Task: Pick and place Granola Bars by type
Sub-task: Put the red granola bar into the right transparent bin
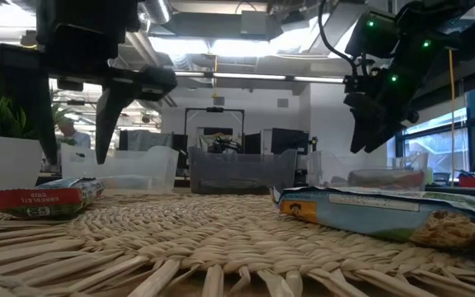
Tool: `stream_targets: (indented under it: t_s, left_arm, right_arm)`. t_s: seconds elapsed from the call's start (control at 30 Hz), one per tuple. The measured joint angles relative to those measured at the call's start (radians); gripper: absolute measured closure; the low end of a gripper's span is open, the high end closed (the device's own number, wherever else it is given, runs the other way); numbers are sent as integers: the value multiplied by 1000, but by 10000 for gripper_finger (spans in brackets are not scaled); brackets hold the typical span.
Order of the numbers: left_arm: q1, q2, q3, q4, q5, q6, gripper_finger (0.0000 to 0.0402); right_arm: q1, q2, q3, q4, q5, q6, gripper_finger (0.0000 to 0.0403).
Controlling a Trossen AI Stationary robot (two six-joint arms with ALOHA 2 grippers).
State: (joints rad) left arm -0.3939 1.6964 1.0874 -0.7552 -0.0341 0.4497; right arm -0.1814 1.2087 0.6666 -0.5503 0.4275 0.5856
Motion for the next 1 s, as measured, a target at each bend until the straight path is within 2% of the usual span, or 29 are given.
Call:
stream_targets:
  t_s: [0.57, 1.0]
  left_arm:
    - [11, 98, 0, 29, 6, -45, 243]
    - [11, 102, 0, 27, 10, -53, 294]
  right_arm:
    - [0, 0, 0, 6, -40, 15, 152]
    - [0, 0, 0, 8, -40, 15, 152]
